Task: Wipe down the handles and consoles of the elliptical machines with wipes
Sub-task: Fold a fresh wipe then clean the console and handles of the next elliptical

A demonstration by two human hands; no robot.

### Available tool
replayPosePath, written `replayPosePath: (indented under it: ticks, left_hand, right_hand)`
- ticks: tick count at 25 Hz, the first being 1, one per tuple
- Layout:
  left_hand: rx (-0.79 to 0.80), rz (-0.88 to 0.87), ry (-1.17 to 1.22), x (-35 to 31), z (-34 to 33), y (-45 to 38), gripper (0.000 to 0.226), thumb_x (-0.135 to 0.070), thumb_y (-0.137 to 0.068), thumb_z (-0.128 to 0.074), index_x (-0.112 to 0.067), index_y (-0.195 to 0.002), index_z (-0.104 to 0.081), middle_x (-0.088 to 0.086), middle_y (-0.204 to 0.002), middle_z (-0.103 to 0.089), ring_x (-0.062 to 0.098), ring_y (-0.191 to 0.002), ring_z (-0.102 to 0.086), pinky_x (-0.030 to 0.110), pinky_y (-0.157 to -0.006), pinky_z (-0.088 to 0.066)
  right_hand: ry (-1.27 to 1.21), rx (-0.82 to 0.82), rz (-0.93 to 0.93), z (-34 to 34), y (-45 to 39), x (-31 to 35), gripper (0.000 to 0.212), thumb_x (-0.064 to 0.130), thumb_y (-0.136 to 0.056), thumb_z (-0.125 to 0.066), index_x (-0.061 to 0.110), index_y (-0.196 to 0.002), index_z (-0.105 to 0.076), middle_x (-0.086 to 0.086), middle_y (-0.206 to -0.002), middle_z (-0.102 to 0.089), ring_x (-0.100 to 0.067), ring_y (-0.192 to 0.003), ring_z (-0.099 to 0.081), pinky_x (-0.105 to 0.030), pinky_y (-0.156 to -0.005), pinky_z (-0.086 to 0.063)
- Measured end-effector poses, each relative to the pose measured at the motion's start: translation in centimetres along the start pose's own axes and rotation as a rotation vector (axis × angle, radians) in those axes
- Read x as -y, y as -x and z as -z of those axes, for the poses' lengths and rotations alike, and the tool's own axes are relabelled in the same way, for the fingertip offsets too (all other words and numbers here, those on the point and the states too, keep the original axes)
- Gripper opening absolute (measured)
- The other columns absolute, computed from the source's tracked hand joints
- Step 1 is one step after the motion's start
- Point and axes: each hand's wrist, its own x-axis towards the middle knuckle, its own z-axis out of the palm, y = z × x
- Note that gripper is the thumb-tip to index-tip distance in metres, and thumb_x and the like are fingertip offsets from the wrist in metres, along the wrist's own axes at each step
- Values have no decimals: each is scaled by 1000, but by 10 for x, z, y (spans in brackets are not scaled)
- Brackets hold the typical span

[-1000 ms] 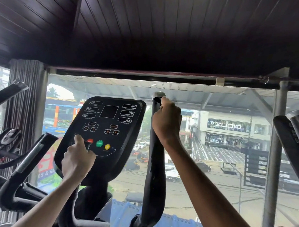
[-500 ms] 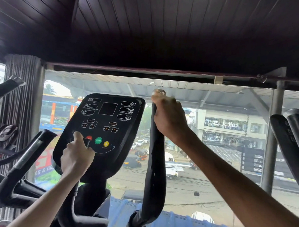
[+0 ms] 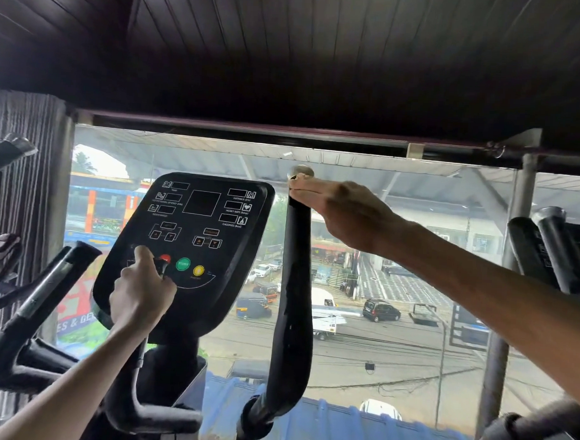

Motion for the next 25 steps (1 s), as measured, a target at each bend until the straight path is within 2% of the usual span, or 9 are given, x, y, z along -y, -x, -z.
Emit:
replayPosePath:
  ticks: [1,3,5,8,10,14,17,20,25]
  left_hand:
    - [2,-2,-4,0,0,0,28,-6,-82,-56,-14,-100,-36,12,-73,-51,36,-69,-52,40,-60,-42]
    - [6,-5,-9,1,0,0,28,-6,-83,-56,-14,-100,-36,11,-71,-51,35,-68,-53,39,-59,-42]
    - [9,1,-8,0,1,1,28,-6,-83,-56,-14,-99,-36,10,-70,-49,36,-68,-53,39,-59,-42]
    - [17,1,-8,-1,2,1,28,-6,-82,-56,-14,-99,-36,11,-71,-49,36,-68,-53,40,-60,-43]
    - [23,4,-4,-1,3,1,28,-6,-82,-57,-14,-99,-36,12,-71,-50,36,-67,-53,40,-59,-43]
    - [13,5,1,0,2,2,27,-6,-82,-56,-13,-99,-36,12,-71,-51,36,-67,-53,40,-59,-43]
    - [16,23,9,-1,2,2,27,-7,-83,-57,-12,-103,-38,13,-77,-50,35,-72,-48,41,-64,-40]
    - [26,28,7,-2,3,1,29,-8,-84,-57,-12,-106,-40,14,-80,-50,35,-74,-48,41,-65,-39]
    - [23,28,8,0,1,0,28,-8,-83,-57,-14,-104,-39,12,-78,-51,35,-73,-50,41,-64,-41]
  right_hand:
    - [-7,7,15,1,7,4,59,-28,-78,-49,1,-128,-63,-14,-138,-60,-38,-112,-67,-51,-77,-61]
    - [-33,-20,42,0,22,3,65,-28,-77,-53,1,-135,-59,-14,-144,-56,-32,-126,-60,-49,-90,-59]
    - [-56,-44,-17,4,18,-3,55,-18,-87,-50,5,-136,-59,-13,-140,-59,-31,-126,-60,-46,-98,-55]
    - [-70,-59,-50,6,-10,-4,26,0,-94,-43,7,-102,-66,-10,-92,-65,-32,-76,-65,-45,-70,-57]
    - [-62,-121,-58,4,-20,3,19,-7,-86,-53,5,-87,-67,-10,-79,-62,-32,-67,-62,-44,-60,-55]
    - [-147,-212,-40,-2,-5,11,23,-13,-82,-61,4,-91,-74,-12,-89,-68,-31,-81,-67,-44,-66,-57]
    - [-177,-297,-132,-5,-18,-2,18,-5,-84,-62,7,-87,-75,-10,-81,-69,-29,-75,-65,-45,-66,-56]
    - [-186,-278,-220,-10,-38,-1,17,-5,-82,-62,6,-84,-74,-10,-77,-68,-28,-71,-63,-44,-63,-55]
    - [-186,-177,29,-4,-9,29,21,-12,-81,-68,6,-88,-76,-8,-88,-70,-27,-87,-60,-36,-73,-54]
